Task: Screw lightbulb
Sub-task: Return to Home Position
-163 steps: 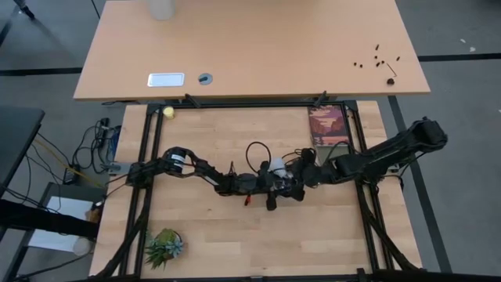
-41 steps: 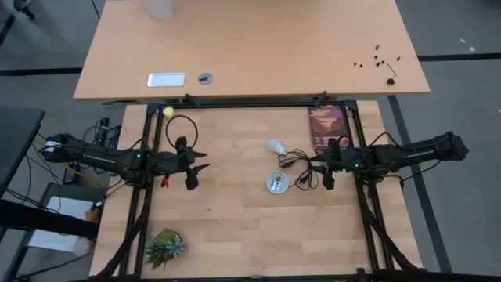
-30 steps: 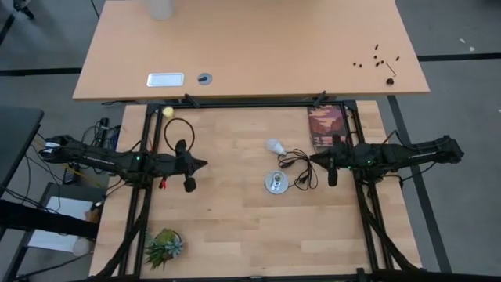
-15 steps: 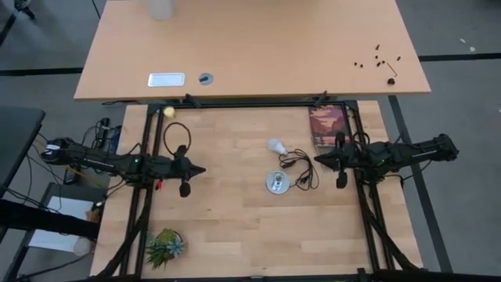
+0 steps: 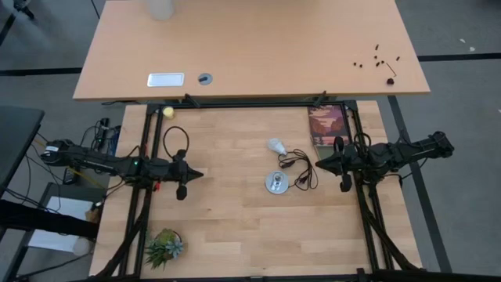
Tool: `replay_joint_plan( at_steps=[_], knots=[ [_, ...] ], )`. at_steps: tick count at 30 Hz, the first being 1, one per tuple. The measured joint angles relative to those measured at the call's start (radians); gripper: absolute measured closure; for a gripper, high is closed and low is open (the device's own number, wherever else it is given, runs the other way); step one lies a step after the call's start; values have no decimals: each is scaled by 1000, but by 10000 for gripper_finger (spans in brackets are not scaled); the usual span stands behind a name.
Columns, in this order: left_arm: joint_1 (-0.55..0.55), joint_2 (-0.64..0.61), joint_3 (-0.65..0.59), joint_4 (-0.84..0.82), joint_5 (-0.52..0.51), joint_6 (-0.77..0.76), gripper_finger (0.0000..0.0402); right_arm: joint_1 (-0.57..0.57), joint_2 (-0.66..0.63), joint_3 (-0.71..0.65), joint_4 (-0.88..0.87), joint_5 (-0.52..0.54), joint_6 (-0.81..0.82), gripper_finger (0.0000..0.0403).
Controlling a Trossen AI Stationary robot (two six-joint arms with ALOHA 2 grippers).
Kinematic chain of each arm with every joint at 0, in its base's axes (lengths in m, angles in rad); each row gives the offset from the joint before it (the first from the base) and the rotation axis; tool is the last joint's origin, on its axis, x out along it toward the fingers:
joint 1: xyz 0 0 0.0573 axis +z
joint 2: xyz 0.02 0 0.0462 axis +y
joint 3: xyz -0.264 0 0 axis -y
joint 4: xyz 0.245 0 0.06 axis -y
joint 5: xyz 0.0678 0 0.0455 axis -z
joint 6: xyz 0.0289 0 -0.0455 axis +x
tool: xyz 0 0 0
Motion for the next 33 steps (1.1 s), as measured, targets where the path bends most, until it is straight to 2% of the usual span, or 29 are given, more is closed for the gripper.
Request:
replay_joint_plan(
  at_steps=[7, 13, 16, 18, 22, 27, 33],
  knots=[
    [0, 1, -23, 24, -4, -23, 398, 0, 20, 0, 17, 1, 0, 382],
    [0, 1, -23, 10, -114, -21, 397, 0, 38, 0, 43, 1, 0, 381],
    [0, 1, -23, -5, -127, -32, 397, 0, 41, 0, 38, 1, 0, 380],
    [1, 2, -23, -19, -136, -65, 397, 0, 30, 0, 41, 1, 0, 381],
    [1, 1, -23, -4, -228, -102, 397, 0, -2, 0, 54, 2, 0, 382],
    [1, 1, -23, -4, -230, -99, 397, 0, -54, -4, 58, 2, 0, 380],
    [1, 1, -23, 38, -230, -104, 396, 1, -123, -152, 223, 5, 0, 382]
  ],
)
